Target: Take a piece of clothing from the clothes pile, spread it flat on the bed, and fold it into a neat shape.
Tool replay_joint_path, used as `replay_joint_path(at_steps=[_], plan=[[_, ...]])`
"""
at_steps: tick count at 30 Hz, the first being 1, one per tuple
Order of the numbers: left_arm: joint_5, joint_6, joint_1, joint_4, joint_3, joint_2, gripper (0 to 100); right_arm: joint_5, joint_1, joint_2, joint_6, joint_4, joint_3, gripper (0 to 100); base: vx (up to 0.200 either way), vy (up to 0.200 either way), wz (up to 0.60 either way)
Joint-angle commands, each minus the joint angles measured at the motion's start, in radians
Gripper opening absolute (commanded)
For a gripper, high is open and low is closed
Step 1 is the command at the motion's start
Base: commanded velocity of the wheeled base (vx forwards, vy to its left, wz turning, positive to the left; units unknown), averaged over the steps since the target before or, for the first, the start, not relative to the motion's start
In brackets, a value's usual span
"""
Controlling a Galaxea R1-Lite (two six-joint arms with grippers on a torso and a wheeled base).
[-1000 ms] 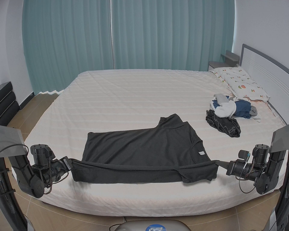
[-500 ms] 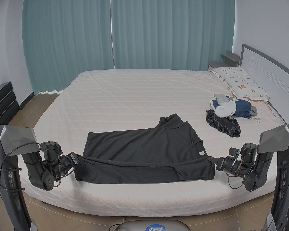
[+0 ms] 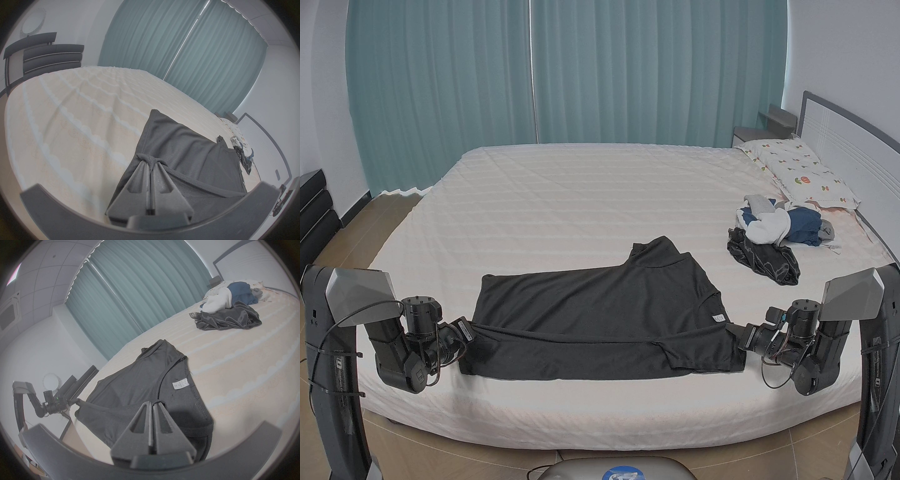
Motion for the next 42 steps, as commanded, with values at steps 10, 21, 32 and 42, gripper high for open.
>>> replay_joint_path(at_steps=[10,21,32,42], plan=[[0.004,-0.050,0.000,-0.001,-0.035,0.049,0,-0.015,0.011,0.067,0.036,-0.014,-0.067,0,0.000,0.000,0.00],[0.004,-0.104,0.000,-0.002,-0.033,0.059,100,-0.034,0.025,0.097,0.056,-0.014,-0.099,100,0.000,0.000,0.00],[0.004,-0.199,0.018,-0.007,-0.015,0.006,100,-0.080,-0.002,0.022,0.228,-0.015,-0.040,100,0.000,0.000,0.00],[-0.091,-0.218,0.035,0.001,0.025,-0.065,100,-0.083,-0.016,0.005,0.389,-0.015,0.008,100,0.000,0.000,0.00]])
